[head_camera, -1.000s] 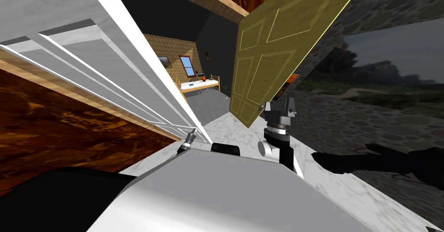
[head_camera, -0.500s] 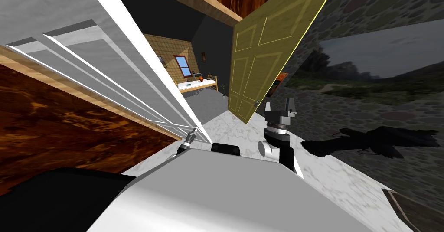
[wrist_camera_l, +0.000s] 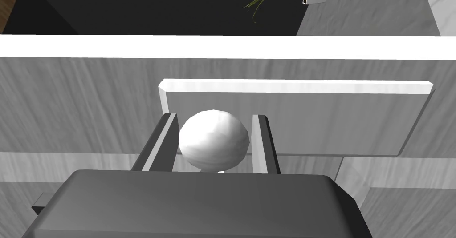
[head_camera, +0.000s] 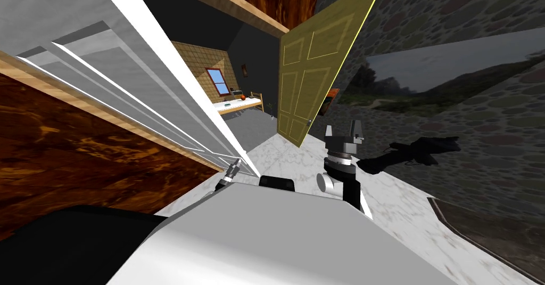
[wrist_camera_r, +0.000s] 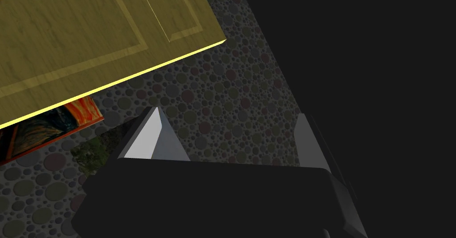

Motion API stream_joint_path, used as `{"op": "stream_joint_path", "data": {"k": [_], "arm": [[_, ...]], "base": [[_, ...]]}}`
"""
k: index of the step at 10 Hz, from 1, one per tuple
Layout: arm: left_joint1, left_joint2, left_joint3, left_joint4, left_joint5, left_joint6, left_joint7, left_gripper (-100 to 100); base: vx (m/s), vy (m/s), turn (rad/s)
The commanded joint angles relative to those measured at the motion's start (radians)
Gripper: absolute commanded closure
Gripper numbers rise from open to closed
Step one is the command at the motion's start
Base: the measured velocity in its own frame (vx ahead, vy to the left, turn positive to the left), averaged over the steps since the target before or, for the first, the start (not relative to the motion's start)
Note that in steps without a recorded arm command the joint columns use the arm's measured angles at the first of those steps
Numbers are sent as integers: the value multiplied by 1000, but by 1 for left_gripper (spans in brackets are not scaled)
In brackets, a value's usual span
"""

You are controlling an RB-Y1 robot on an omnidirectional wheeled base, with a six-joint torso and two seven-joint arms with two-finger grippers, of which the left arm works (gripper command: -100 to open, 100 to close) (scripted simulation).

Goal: Pull the door open

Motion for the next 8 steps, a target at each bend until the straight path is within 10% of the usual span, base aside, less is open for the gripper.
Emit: {"op": "stream_joint_path", "data": {"k": [1,4,8], "arm": [[3,8,-2,10,-1,-20,7,100],[4,8,-9,19,-5,-28,9,100],[-8,29,-33,106,-21,-128,24,100]], "base": [[-197,58,-131],[-139,58,-84],[-106,24,-50]]}}
